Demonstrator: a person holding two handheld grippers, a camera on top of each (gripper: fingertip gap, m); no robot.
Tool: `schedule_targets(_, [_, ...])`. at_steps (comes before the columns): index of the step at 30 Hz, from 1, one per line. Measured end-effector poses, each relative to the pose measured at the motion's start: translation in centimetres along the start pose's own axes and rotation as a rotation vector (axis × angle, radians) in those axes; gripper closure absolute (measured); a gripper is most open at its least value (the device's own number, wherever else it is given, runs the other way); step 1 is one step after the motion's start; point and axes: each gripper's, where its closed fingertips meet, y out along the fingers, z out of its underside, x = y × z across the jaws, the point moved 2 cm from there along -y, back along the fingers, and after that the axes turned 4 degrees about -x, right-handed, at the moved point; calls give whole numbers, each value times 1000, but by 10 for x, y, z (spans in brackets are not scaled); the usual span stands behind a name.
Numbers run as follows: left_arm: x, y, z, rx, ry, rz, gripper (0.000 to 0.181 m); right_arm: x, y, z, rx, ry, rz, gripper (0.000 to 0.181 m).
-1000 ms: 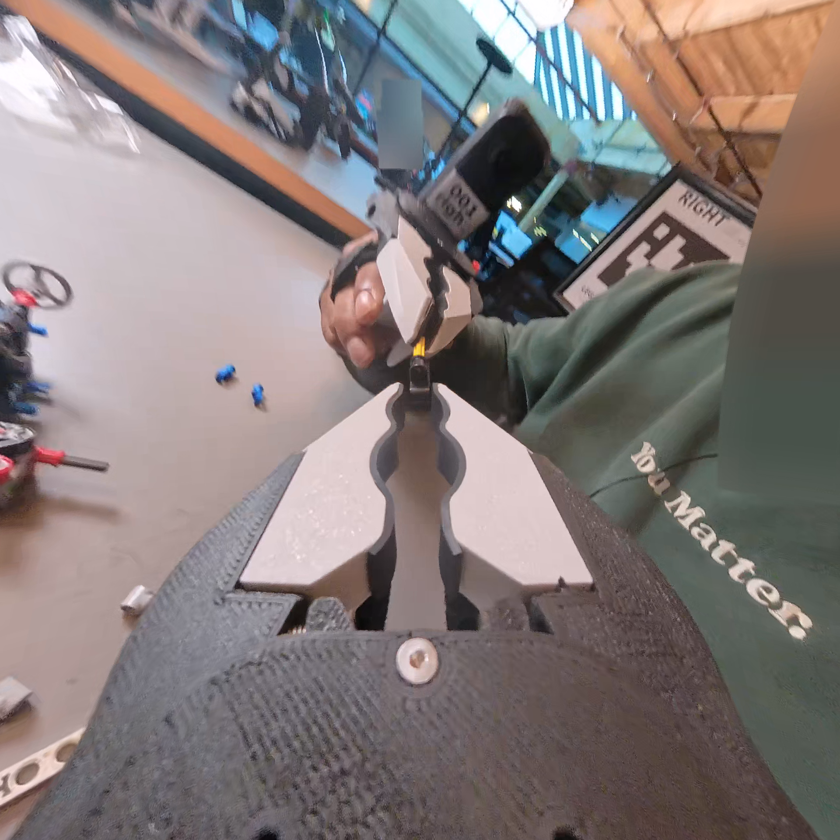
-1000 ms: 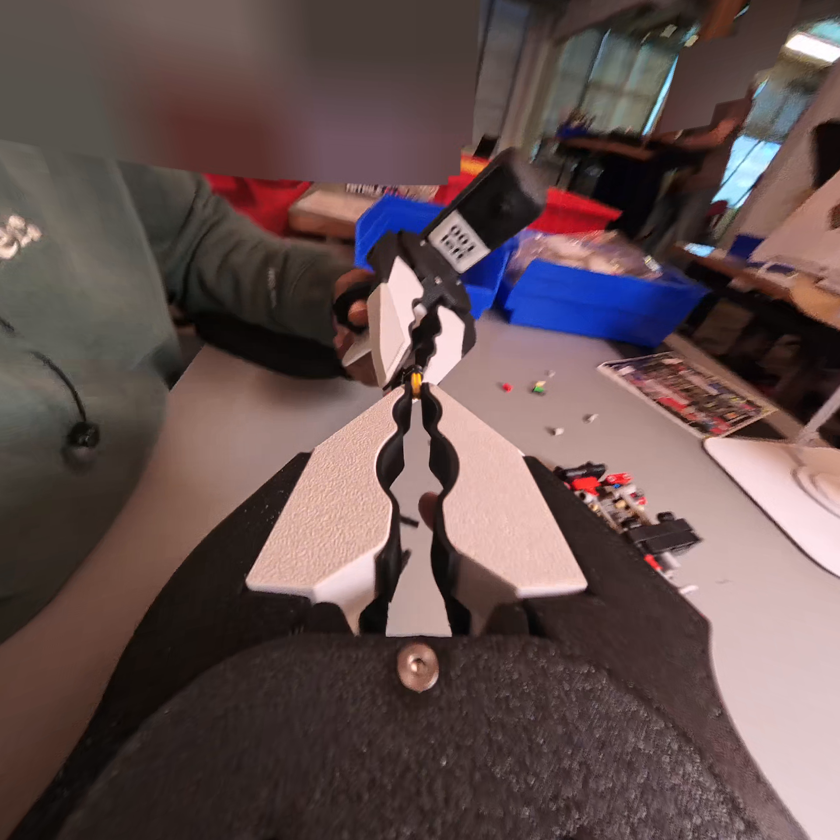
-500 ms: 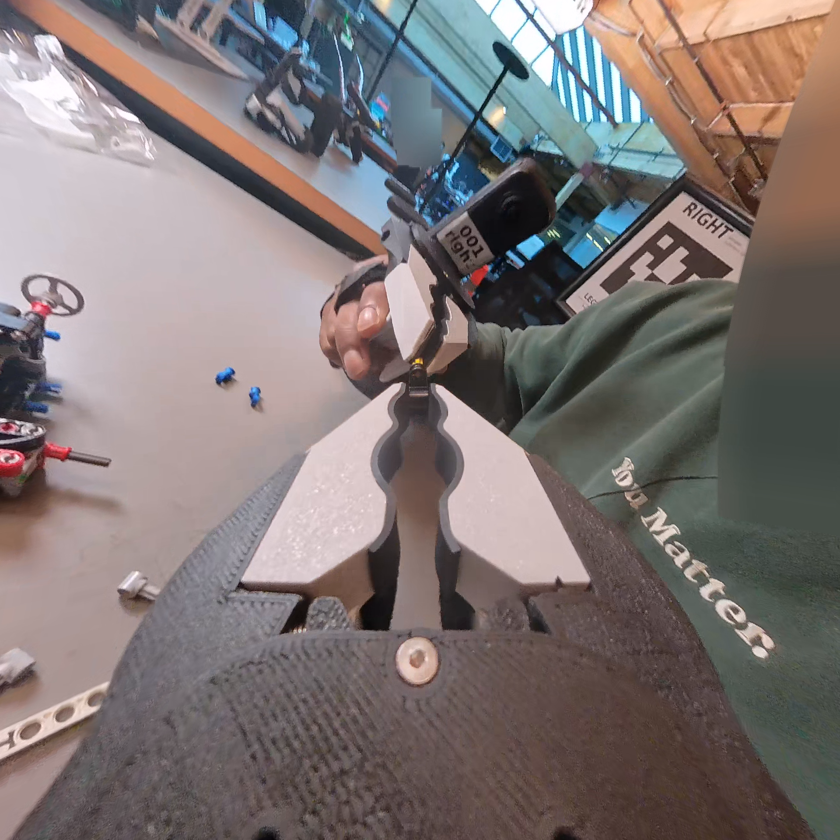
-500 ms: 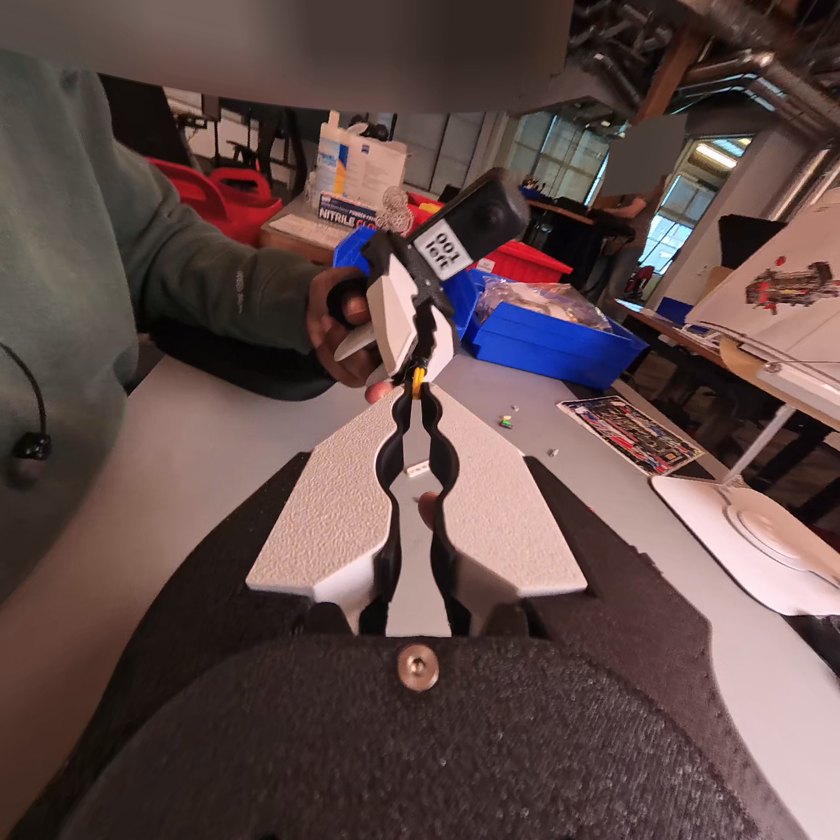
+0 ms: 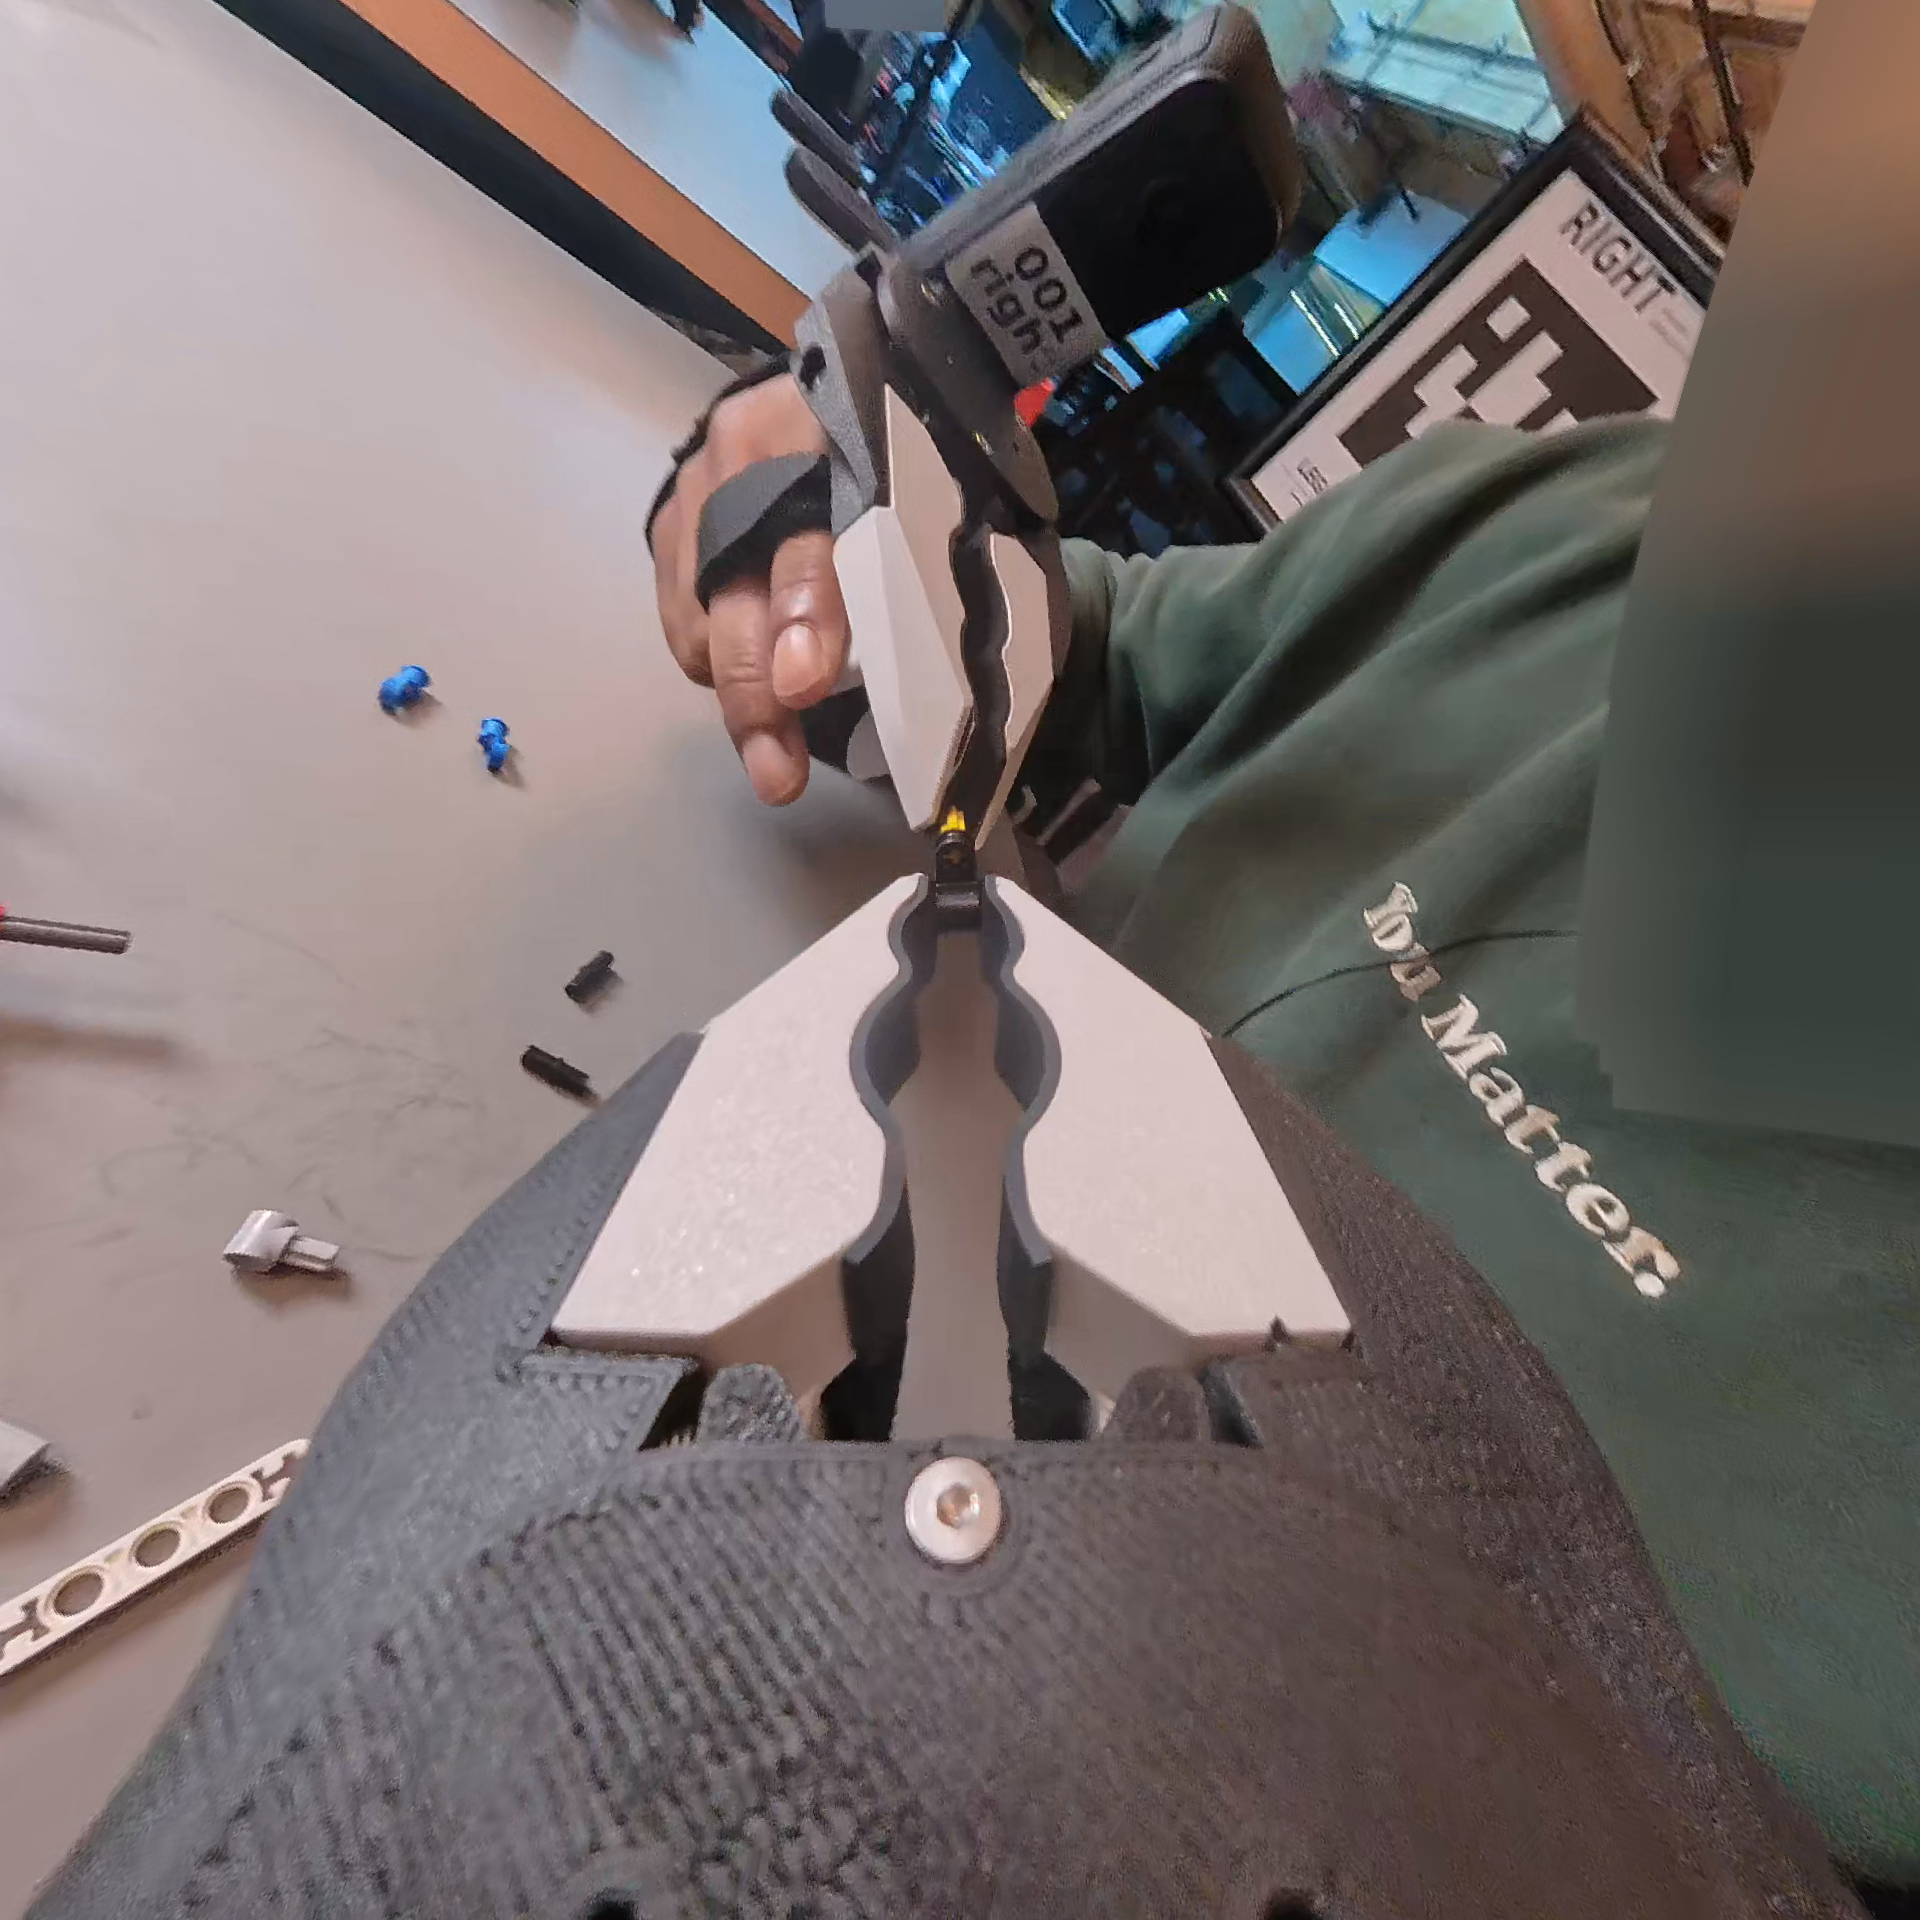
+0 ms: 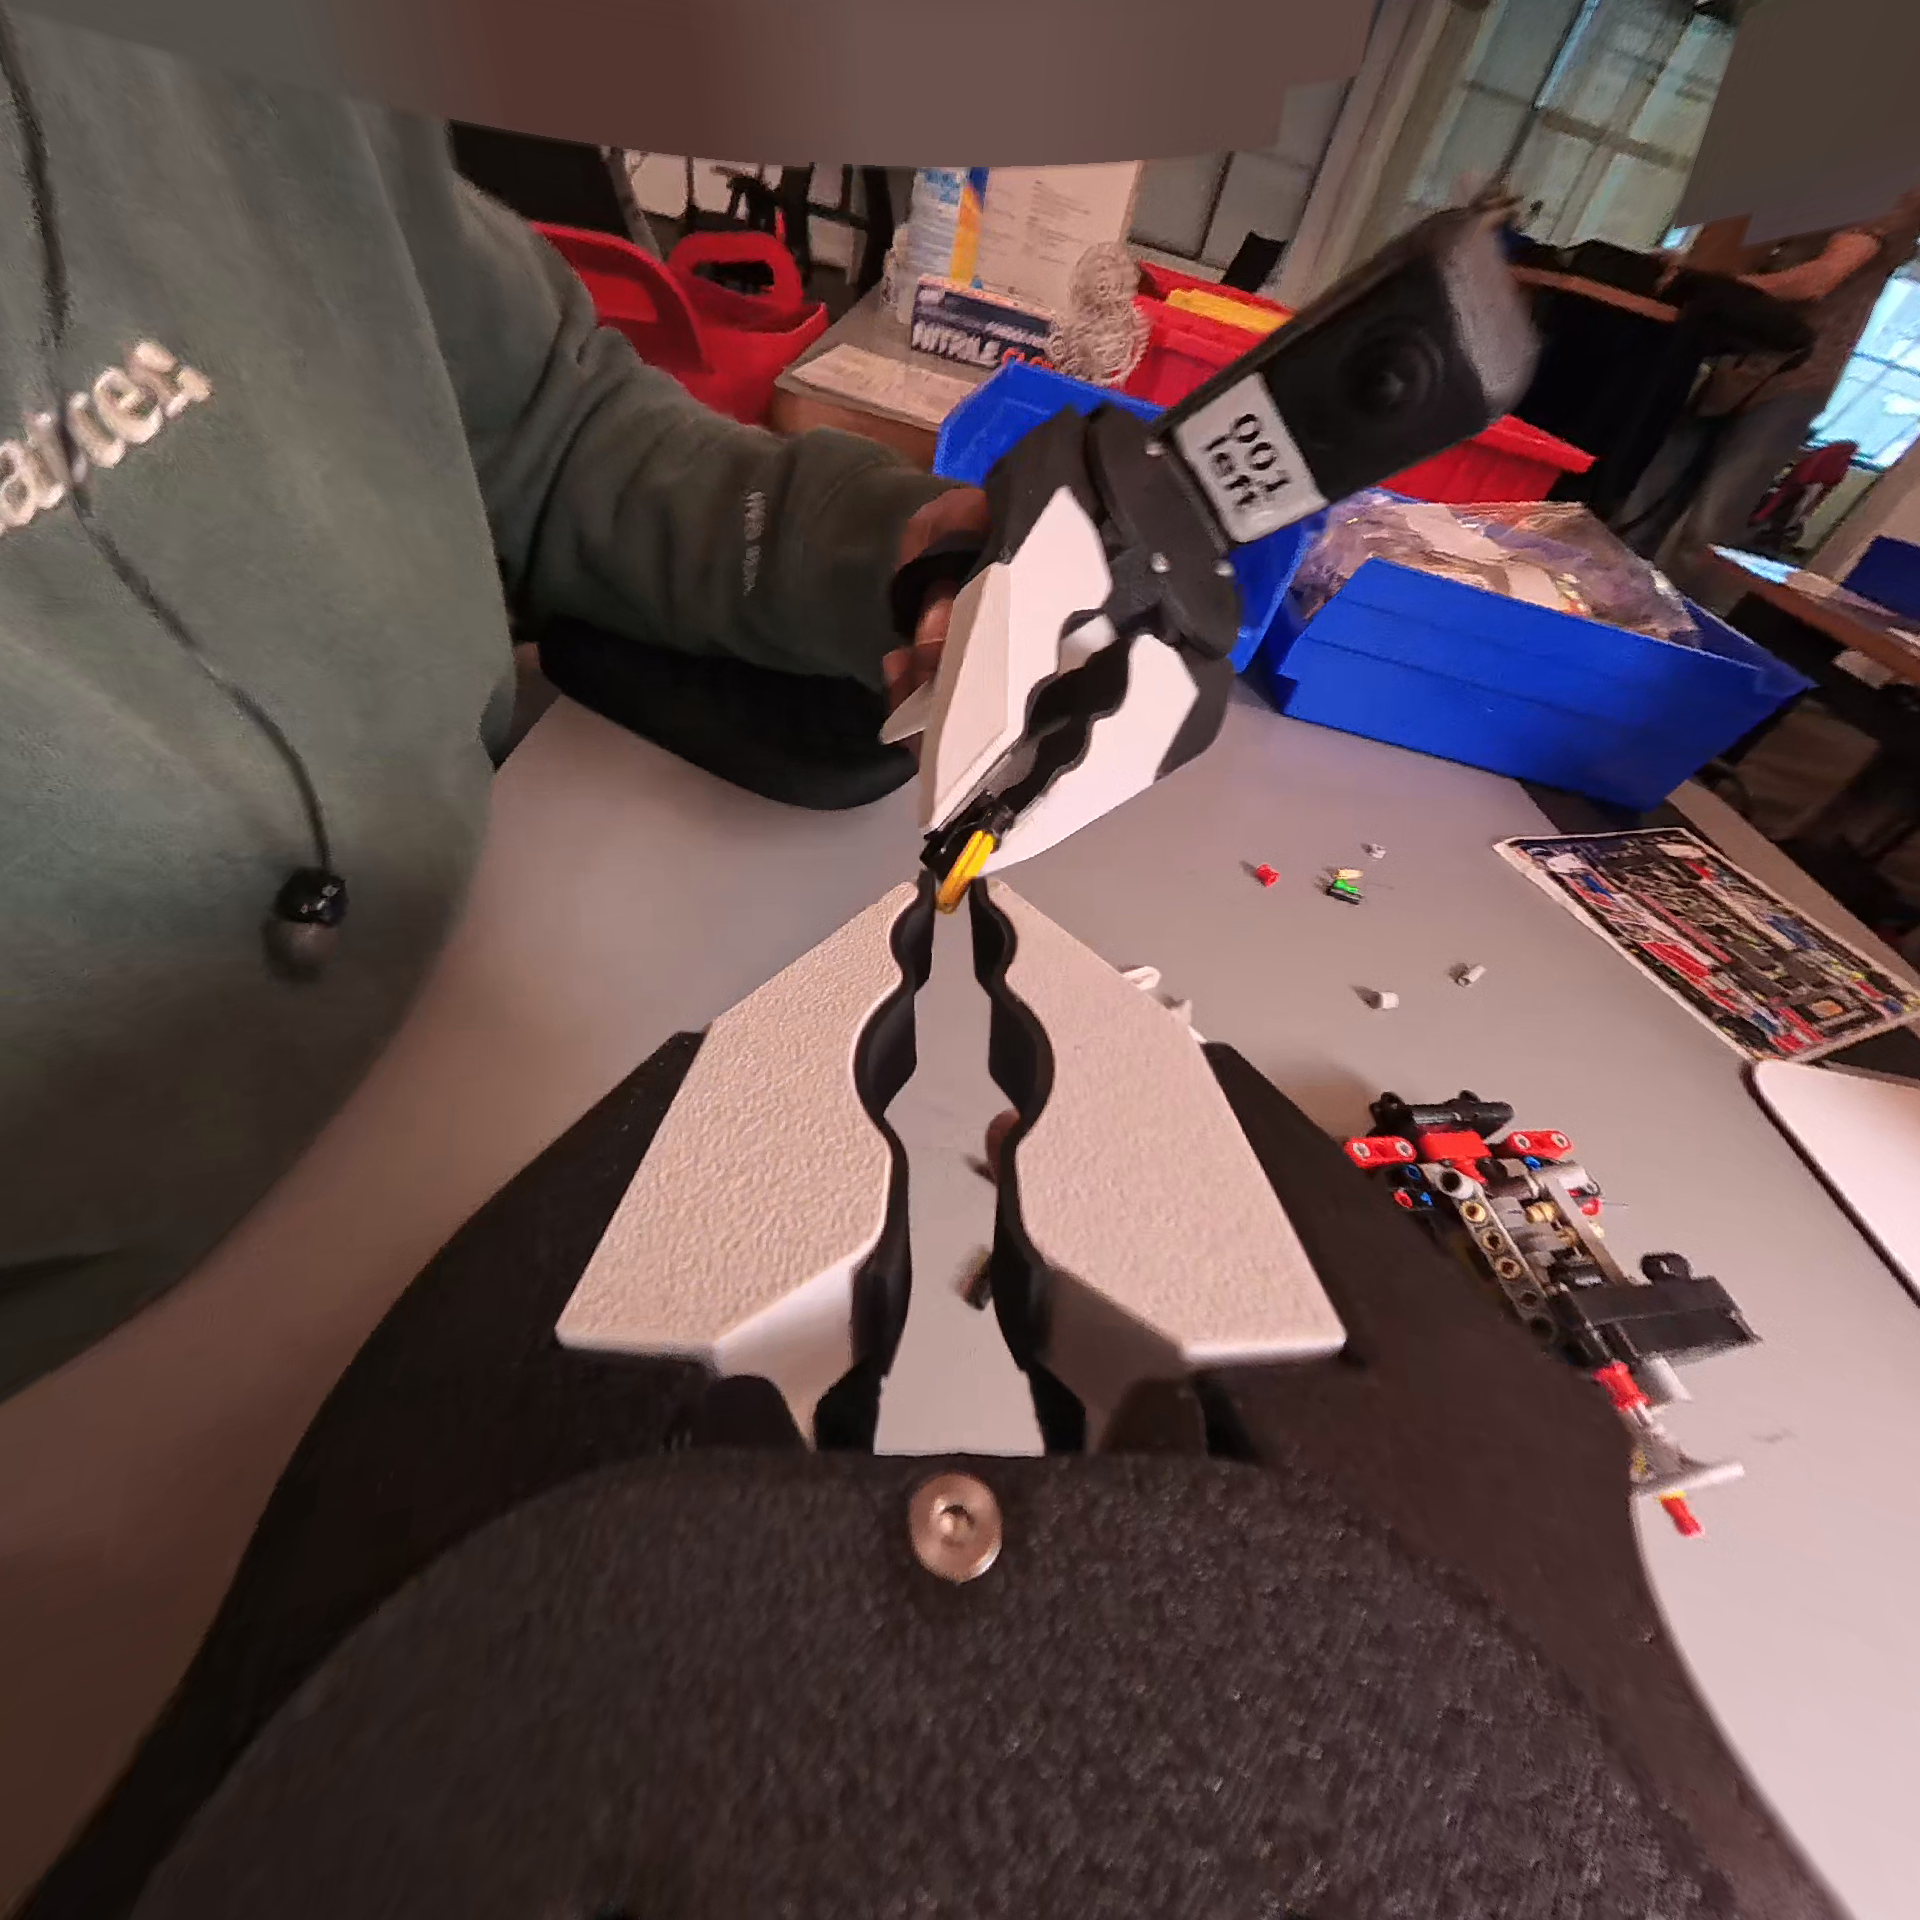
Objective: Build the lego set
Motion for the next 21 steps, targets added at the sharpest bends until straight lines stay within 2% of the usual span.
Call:
schedule_targets(2, [-5,-1,8,55,-8,68,175,9,0,0,23,-32,-42,169])
schedule_targets(6, [-11,2,27,189,-45,210,176,28,5,2,84,-94,-136,141])
schedule_targets(9, [-12,9,39,284,-80,305,176,42,12,13,163,-171,-192,133])
schedule_targets(13, [-11,17,56,387,-119,372,176,54,18,22,194,-210,-237,139])
schedule_targets(18, [-11,22,64,448,-131,394,176,67,22,25,196,-213,-295,153])
schedule_targets(21, [-12,22,69,478,-138,402,176,72,24,28,202,-199,-319,155])
